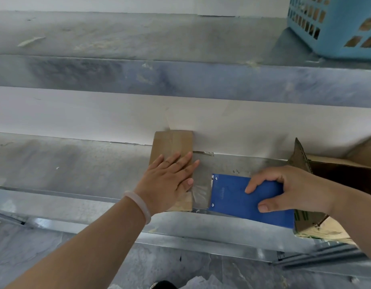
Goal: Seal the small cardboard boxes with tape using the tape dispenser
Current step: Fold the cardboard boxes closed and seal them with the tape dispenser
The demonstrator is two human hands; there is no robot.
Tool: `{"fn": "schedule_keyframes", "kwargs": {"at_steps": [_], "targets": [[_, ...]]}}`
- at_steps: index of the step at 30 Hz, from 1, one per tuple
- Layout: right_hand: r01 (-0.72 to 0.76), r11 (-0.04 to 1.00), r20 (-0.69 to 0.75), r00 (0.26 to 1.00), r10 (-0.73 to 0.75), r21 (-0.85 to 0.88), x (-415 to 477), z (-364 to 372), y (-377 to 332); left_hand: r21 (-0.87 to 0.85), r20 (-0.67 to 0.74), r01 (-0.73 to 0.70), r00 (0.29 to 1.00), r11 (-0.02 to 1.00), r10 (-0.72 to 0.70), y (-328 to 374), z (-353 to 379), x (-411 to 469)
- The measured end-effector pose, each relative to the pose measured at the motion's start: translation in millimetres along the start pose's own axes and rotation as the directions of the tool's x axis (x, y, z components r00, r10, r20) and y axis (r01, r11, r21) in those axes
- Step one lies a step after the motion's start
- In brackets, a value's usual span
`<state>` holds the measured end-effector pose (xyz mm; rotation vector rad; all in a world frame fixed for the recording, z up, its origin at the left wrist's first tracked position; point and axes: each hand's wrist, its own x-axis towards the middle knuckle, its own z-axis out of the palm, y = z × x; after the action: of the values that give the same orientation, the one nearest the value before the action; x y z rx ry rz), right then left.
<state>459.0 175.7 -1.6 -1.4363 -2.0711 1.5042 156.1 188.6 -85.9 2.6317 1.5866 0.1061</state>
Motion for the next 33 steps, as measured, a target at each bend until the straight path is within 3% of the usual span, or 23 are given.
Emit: {"fn": "schedule_keyframes", "kwargs": {"at_steps": [7, 13, 23, 33], "targets": [[-0.04, 0.935, -0.075, 0.997, 0.014, -0.353, 19, 36, -24, -0.017, 0.012, 0.032, 0.999, 0.999, -0.032, 0, -1, -1], [-0.089, 0.898, -0.191, 0.981, 0.006, -0.431, 28, 62, -43, 0.007, -0.001, 0.021, 1.0, 1.0, -0.021, 0, 2, 0], [-0.002, 0.766, 0.011, 1.0, 0.011, -0.643, 44, 37, -78, 0.023, 0.016, 0.02, 1.0, 1.0, -0.021, 1, -1, 1], [0.002, 0.76, 0.017, 1.0, 0.011, -0.65, 62, 45, -94, 0.016, 0.045, 0.044, 0.998, 0.999, -0.045, 1, -4, 3]]}}
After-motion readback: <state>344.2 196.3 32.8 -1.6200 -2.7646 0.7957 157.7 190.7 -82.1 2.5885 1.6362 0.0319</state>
